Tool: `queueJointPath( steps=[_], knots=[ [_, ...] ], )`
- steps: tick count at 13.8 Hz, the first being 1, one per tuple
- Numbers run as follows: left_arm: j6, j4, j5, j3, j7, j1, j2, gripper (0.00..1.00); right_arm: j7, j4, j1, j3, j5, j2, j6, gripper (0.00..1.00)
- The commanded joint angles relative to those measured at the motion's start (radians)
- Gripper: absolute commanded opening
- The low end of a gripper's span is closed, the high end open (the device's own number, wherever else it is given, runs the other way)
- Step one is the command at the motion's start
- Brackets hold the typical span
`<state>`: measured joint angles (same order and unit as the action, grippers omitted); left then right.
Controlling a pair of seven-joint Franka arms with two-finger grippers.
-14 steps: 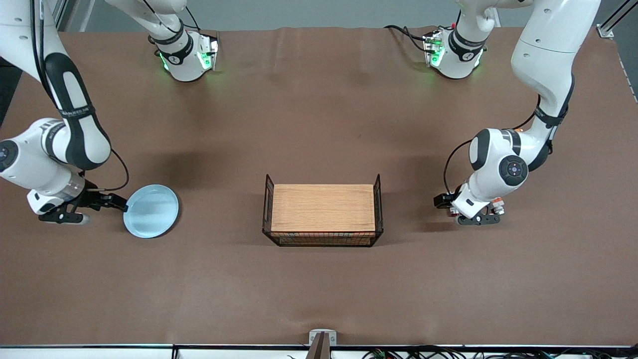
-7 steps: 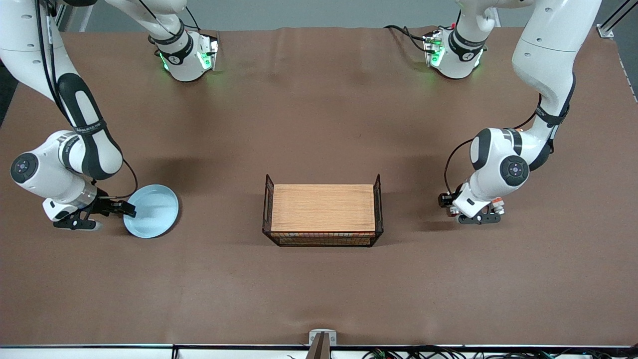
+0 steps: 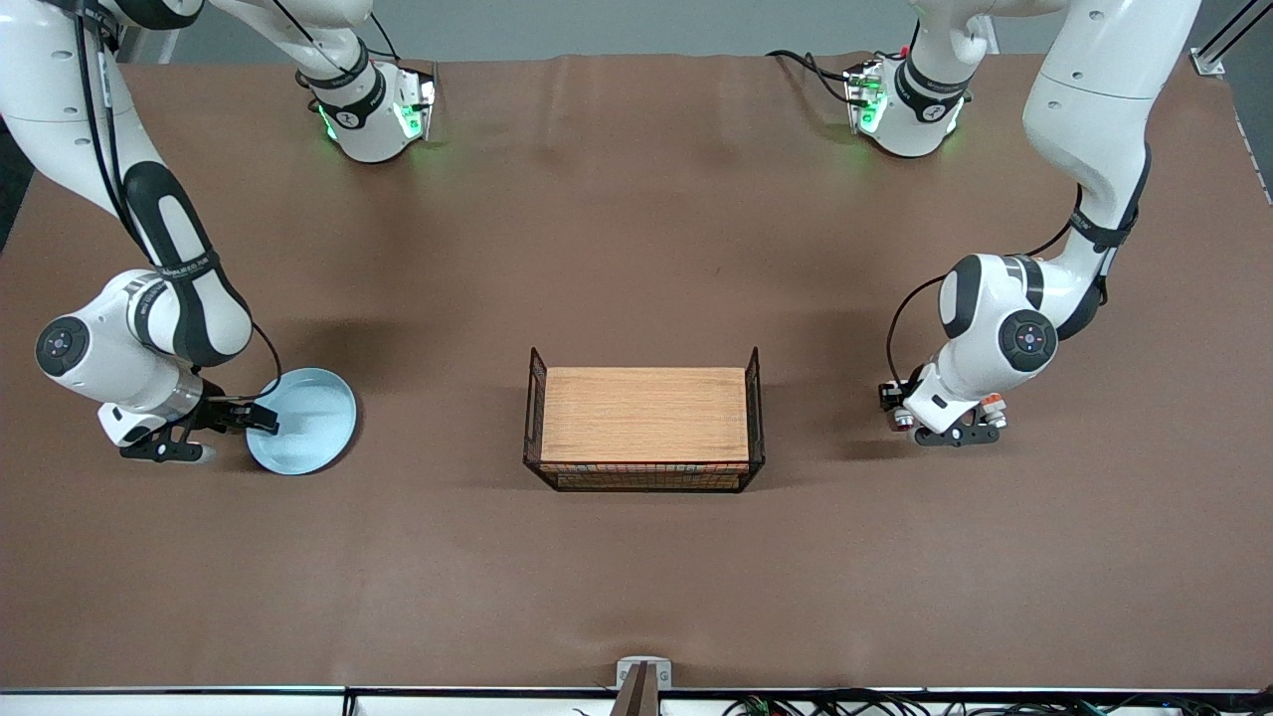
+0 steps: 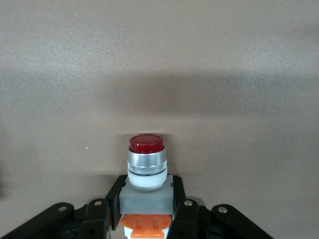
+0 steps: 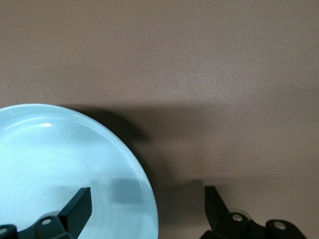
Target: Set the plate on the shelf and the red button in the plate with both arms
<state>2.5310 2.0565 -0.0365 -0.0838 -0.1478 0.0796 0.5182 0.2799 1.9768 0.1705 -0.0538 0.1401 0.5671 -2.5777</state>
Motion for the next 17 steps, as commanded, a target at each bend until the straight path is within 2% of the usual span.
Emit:
queueJointPath(
  steps=[1,9,12,14,17],
  knots=[
    [-0.012,0.001,-0.01,-0.001,0.001,0.002,-0.021,0.28,0.062,-0.018,0.03,0.006,-0.002,0.01,0.013,1.0],
    [-0.021,-0.018,-0.013,-0.001,-0.001,-0.006,-0.092,0.28,0.042,-0.004,0.038,0.009,0.012,0.014,0.043,0.98],
    [-0.081,-0.027,-0.017,-0.001,0.001,-0.009,-0.133,0.28,-0.001,-0.004,0.029,0.011,0.012,0.014,0.076,0.97],
    [-0.162,-0.073,-0.019,0.001,-0.001,-0.009,-0.142,0.28,-0.002,-0.004,0.027,0.011,0.012,0.013,0.08,0.86],
    [-0.292,-0.148,-0.019,0.004,-0.013,-0.009,-0.159,0.28,-0.001,-0.004,0.024,0.012,0.012,0.011,0.085,0.42]
  ],
)
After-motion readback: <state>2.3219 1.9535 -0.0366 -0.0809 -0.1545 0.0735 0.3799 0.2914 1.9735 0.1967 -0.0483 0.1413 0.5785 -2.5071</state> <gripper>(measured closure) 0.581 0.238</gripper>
